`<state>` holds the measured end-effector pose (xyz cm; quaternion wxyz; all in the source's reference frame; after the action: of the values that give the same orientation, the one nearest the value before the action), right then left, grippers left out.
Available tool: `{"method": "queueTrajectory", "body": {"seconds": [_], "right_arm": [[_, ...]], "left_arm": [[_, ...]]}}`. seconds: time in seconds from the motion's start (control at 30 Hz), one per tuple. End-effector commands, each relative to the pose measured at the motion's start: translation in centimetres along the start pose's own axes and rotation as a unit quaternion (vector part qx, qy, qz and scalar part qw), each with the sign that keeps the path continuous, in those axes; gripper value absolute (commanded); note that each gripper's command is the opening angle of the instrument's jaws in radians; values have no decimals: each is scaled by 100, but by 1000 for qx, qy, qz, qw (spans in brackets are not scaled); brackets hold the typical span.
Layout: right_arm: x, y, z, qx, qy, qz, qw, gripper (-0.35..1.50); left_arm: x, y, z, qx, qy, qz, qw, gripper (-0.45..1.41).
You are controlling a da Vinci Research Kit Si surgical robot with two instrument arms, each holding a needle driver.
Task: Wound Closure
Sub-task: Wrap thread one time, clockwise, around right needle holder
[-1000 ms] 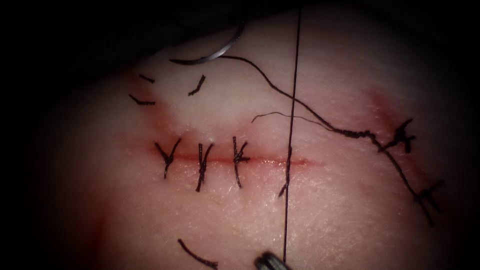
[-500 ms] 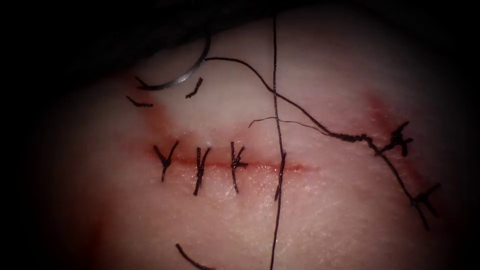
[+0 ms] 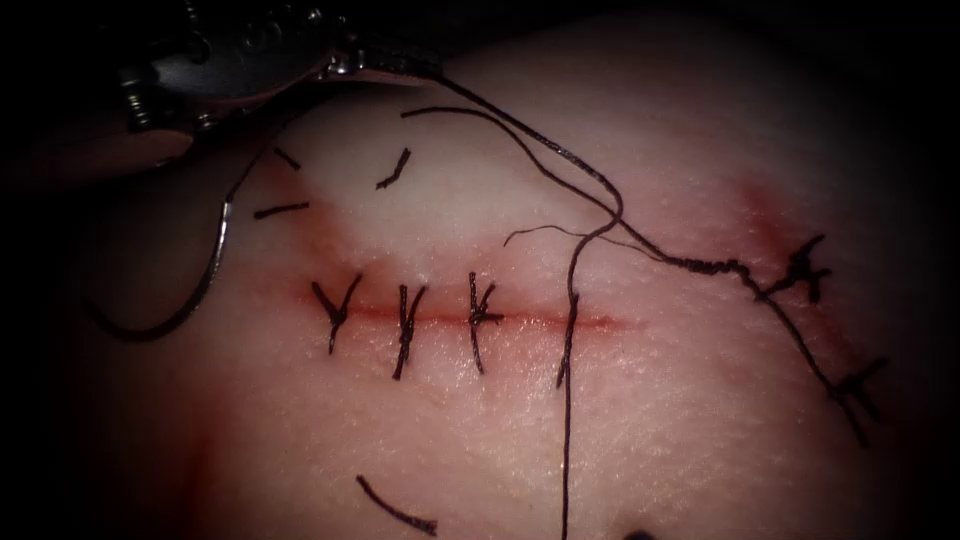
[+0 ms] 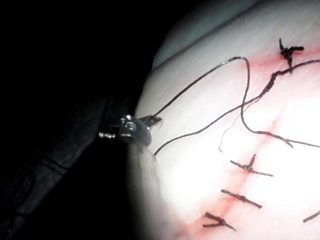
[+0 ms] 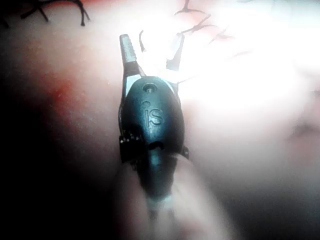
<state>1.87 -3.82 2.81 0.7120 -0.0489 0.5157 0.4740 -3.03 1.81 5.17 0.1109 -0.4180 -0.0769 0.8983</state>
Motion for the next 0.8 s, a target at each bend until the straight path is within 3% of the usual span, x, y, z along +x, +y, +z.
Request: {"method": "queueTrajectory", "body": {"seconds": [0.03, 0.2, 0.3, 0.33, 0.4, 0.43, 0.8], "right_arm": [[20, 4, 21, 6, 6, 8, 1000, 141], [33, 13, 49, 2, 2, 16, 1000, 140], [28, 22, 78, -2, 2, 9, 1000, 126], [26, 24, 84, -2, 2, 9, 1000, 108], [21, 33, 98, 5, -8, 10, 1000, 4], [19, 37, 104, 8, -13, 7, 1000, -35], [10, 89, 155, 24, -14, -17, 999, -35]], "left_arm": [[13, 8, -10, 1, -3, 5, 1000, -45], [28, 40, -27, 2, -9, 6, 1000, -45], [37, 59, -29, 5, -11, 11, 1000, -45], [38, 63, -28, 5, -9, 12, 1000, -45], [39, 72, -27, 4, -6, 16, 1000, -45], [39, 76, -26, 4, -5, 17, 1000, -45], [33, 107, -20, -3, 10, 33, 999, -45]]}}
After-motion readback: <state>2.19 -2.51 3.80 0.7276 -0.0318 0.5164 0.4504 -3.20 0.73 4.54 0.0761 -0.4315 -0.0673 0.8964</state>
